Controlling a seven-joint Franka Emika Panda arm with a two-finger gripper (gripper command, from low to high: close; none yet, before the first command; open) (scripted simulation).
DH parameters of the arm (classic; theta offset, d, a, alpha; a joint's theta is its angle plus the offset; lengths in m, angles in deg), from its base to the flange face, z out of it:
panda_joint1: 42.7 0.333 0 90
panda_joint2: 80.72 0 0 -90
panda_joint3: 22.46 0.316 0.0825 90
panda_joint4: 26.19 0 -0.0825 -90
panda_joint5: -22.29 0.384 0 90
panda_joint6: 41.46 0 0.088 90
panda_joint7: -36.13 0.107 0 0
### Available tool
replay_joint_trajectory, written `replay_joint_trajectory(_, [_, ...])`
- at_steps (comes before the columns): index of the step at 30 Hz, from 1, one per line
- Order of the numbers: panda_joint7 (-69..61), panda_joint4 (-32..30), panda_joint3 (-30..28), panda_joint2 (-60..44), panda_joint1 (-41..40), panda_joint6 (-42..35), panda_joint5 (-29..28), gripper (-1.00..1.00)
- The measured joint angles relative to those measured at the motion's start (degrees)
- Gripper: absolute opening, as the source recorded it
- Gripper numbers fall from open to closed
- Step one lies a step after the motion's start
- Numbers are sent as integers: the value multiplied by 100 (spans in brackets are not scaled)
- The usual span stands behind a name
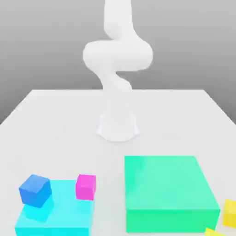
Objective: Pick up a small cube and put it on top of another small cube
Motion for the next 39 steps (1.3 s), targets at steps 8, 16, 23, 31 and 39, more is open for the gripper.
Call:
replay_joint_trajectory(8, [-780,67,324,-1695,514,475,-140,0])
replay_joint_trajectory(16, [-1505,134,717,-3356,956,938,-334,0])
replay_joint_trajectory(23, [-2063,194,972,-4820,1466,1337,-612,0])
replay_joint_trajectory(31, [-2470,316,1159,-6507,1902,1905,-1071,0])
replay_joint_trajectory(39, [-2343,448,948,-7109,2091,2335,-1275,-100])
